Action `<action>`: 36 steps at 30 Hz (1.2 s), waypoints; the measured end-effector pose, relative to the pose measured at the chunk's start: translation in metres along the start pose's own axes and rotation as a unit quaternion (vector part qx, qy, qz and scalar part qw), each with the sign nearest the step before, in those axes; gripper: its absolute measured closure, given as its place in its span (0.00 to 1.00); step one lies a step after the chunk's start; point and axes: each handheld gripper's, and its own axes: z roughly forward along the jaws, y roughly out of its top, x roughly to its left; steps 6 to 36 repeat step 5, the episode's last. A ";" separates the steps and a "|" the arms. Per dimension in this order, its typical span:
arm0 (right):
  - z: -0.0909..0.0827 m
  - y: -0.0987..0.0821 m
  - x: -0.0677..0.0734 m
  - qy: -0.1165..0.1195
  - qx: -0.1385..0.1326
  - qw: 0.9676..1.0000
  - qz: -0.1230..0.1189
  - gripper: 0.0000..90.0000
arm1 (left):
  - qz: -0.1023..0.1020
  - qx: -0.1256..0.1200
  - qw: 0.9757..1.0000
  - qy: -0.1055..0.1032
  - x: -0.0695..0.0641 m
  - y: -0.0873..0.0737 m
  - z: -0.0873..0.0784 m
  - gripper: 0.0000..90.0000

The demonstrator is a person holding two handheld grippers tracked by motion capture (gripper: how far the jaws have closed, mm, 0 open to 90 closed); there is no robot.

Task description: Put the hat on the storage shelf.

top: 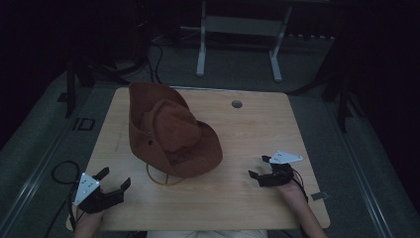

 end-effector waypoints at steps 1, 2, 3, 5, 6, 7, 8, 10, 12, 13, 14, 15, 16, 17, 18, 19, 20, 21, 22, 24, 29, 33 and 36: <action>0.000 0.000 0.000 -0.001 0.001 1.000 -0.002 0.15 | 0.000 0.000 1.000 0.000 0.000 0.000 0.000 0.14; 0.001 -0.001 0.000 -0.001 0.002 1.000 -0.004 0.15 | 0.000 0.000 1.000 0.000 0.000 0.000 0.000 0.14; 0.001 -0.001 0.000 -0.001 0.002 1.000 -0.004 0.15 | 0.000 0.000 1.000 0.000 0.000 0.000 0.000 0.14; 0.001 -0.001 0.000 0.000 0.000 1.000 -0.002 0.15 | -0.001 0.000 1.000 -0.001 0.000 0.000 0.000 0.14; 0.001 -0.001 0.000 0.000 0.000 1.000 -0.002 0.15 | -0.001 0.000 1.000 -0.001 0.000 0.000 0.000 0.14; 0.001 -0.001 0.000 0.000 0.000 1.000 -0.002 0.15 | -0.001 0.000 1.000 -0.001 0.000 0.000 0.000 0.14; 0.001 -0.001 0.000 0.000 0.000 1.000 -0.002 0.15 | -0.001 0.000 1.000 -0.001 0.000 0.000 0.000 0.14; 0.001 -0.001 0.000 0.000 0.000 1.000 -0.002 0.15 | -0.001 0.000 1.000 -0.001 0.000 0.000 0.000 0.14; 0.001 -0.001 0.000 0.000 0.000 1.000 -0.002 0.15 | -0.001 0.000 1.000 -0.001 0.000 0.000 0.000 0.14; 0.001 -0.001 0.000 0.000 0.000 1.000 -0.002 0.15 | -0.001 0.000 1.000 -0.001 0.000 0.000 0.000 0.14; 0.001 -0.001 0.000 0.000 0.000 1.000 -0.002 0.15 | -0.001 0.000 1.000 -0.001 0.000 0.000 0.000 0.14; 0.001 -0.001 0.000 0.000 0.000 1.000 -0.002 0.15 | -0.001 0.000 1.000 -0.001 0.000 0.000 0.000 0.14; 0.001 -0.001 0.000 0.000 0.000 1.000 -0.002 0.15 | -0.001 0.000 1.000 -0.001 0.000 0.000 0.000 0.14; 0.001 -0.001 0.000 0.000 0.000 1.000 -0.002 0.15 | -0.001 0.000 1.000 -0.001 0.000 0.000 0.000 0.14; 0.001 -0.001 0.000 0.000 0.000 1.000 -0.002 0.15 | -0.001 0.000 1.000 -0.001 0.000 0.000 0.000 0.14; 0.001 -0.001 0.000 0.000 0.000 1.000 -0.002 0.15 | -0.001 0.000 1.000 -0.001 0.000 0.000 0.000 0.14; 0.001 -0.001 0.000 0.000 0.000 1.000 -0.002 0.15 | -0.001 0.000 1.000 -0.001 0.000 0.000 0.000 0.14; 0.001 -0.001 0.000 0.000 0.000 1.000 -0.002 0.15 | -0.001 0.000 1.000 -0.001 0.000 0.000 0.000 0.14; 0.001 -0.001 0.000 0.000 0.000 1.000 -0.002 0.15 | -0.001 0.000 1.000 -0.001 0.000 0.000 0.000 0.14; 0.001 -0.001 0.000 0.000 0.000 1.000 -0.002 0.15 | -0.001 0.000 1.000 -0.001 0.000 0.000 0.000 0.14; 0.001 -0.001 0.000 0.000 0.000 1.000 -0.002 0.15 | -0.001 0.000 1.000 -0.001 0.000 0.000 0.000 0.14; 0.001 -0.001 0.000 0.000 0.000 1.000 -0.002 0.15 | -0.001 0.000 1.000 -0.001 0.000 0.000 0.000 0.14; 0.001 -0.001 0.000 0.000 0.000 1.000 -0.002 0.15 | -0.001 0.000 1.000 -0.001 0.000 0.000 0.000 0.14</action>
